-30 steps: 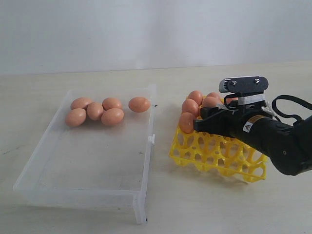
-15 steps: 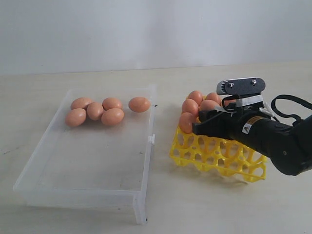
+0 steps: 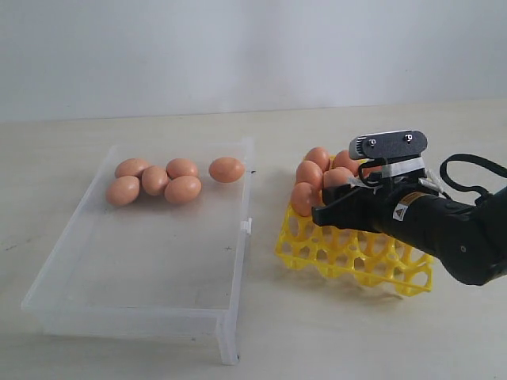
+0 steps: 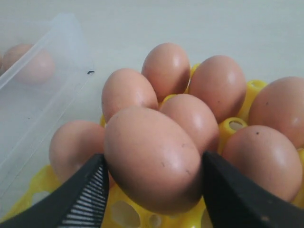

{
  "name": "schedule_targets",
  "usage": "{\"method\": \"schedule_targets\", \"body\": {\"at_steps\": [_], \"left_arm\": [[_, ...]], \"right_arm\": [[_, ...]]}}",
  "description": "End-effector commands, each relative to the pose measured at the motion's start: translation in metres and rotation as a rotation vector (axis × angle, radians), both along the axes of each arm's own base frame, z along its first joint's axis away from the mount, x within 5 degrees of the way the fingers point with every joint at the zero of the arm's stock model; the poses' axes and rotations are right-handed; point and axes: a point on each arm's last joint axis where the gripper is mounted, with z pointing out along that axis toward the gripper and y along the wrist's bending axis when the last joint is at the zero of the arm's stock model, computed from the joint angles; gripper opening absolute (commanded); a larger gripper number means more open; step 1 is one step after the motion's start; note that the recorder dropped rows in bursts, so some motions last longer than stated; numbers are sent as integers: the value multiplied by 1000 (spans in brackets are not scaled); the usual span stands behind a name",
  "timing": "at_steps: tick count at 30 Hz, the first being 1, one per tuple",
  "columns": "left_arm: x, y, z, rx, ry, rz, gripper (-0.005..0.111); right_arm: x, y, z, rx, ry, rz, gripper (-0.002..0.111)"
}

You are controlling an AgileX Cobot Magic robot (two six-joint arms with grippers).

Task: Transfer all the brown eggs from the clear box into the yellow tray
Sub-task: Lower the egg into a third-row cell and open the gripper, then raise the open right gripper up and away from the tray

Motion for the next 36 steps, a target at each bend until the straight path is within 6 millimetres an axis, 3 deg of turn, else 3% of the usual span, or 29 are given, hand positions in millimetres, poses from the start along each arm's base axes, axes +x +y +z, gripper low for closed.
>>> {"method": "schedule_targets", "body": {"at_steps": [1, 13, 22, 25, 30, 36], "left_arm": [[0, -1, 2, -9, -17, -6, 0], [0, -1, 2, -9, -17, -6, 0], [0, -1, 2, -9, -17, -6, 0], [0, -1, 2, -9, -17, -6, 0], [0, -1, 2, -9, -17, -6, 0], [0, -1, 2, -9, -17, -6, 0]], "right_arm": [[2, -1, 7, 5, -20, 4, 61], [1, -1, 18, 52, -29, -19, 61], [-3, -2, 67, 151, -132, -40, 61], [-1, 0, 85, 121, -85, -17, 59], [16, 15, 116, 3, 83, 31, 48], [24, 39, 149, -15, 2, 114, 21]]}}
